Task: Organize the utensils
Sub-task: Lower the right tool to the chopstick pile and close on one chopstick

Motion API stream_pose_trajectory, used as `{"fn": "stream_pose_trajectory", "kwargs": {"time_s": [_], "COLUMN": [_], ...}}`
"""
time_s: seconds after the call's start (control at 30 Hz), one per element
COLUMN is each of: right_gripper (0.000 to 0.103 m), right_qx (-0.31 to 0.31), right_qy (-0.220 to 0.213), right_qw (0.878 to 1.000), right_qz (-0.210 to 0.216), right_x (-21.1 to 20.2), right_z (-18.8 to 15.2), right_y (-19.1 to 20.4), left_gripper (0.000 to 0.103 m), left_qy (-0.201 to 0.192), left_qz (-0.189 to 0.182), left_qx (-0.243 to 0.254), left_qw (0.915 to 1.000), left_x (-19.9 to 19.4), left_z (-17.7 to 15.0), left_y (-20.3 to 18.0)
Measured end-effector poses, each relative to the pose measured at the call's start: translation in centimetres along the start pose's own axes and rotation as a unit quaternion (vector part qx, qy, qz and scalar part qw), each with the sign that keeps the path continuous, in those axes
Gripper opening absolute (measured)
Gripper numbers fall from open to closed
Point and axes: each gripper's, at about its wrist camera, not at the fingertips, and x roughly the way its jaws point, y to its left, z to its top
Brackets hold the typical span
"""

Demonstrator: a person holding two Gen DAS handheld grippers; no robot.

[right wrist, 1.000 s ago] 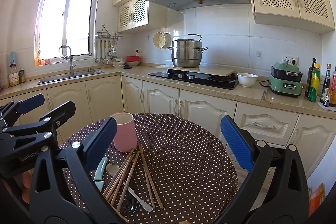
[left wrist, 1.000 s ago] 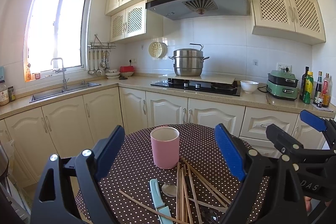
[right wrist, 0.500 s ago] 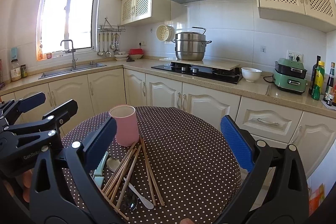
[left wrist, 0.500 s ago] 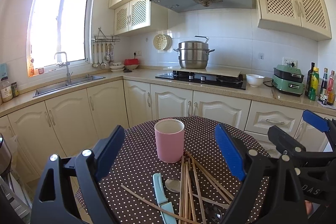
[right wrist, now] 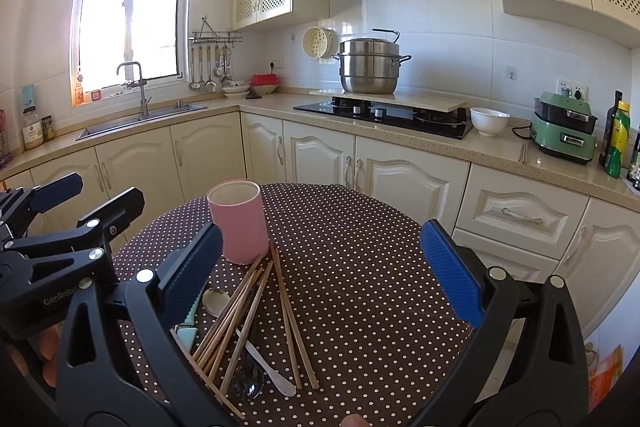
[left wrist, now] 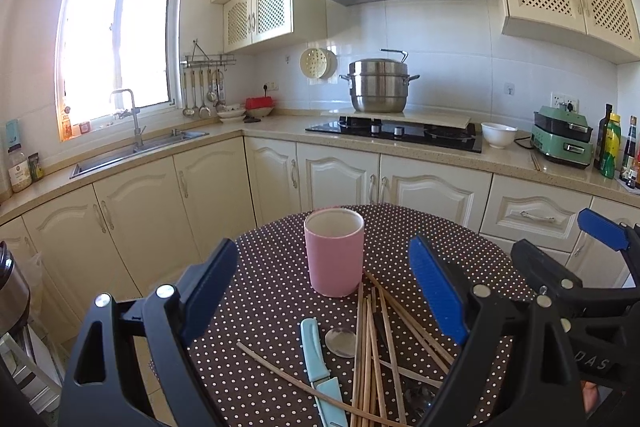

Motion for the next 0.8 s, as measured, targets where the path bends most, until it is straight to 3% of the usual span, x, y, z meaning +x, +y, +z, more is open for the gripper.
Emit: {"fn": "stream_pose_trajectory", "kwargs": {"time_s": [0.23,0.37,0.5,0.8], "right_gripper": [0.097,0.097,0.096,0.065], "right_qx": [-0.02,-0.037,-0.051,-0.054], "right_qy": [0.043,0.083,0.122,0.222], "right_qw": [0.999,0.996,0.991,0.972], "right_qz": [0.001,0.004,0.011,0.058], "right_x": [3.3,5.9,8.4,13.7], "right_z": [-1.4,-2.6,-3.7,-5.8], "right_y": [0.3,0.6,0.9,0.7], "left_gripper": [0.086,0.084,0.065,0.047], "left_qy": [0.086,0.161,0.233,0.337], "left_qz": [-0.009,-0.025,-0.026,-0.025], "left_qx": [-0.017,-0.066,-0.131,-0.229], "left_qw": [0.9961,0.9845,0.9632,0.9128], "left_x": [3.5,6.5,9.7,14.8], "left_z": [-1.6,-3.4,-5.6,-10.8], "left_y": [0.9,3.0,6.1,10.5]}}
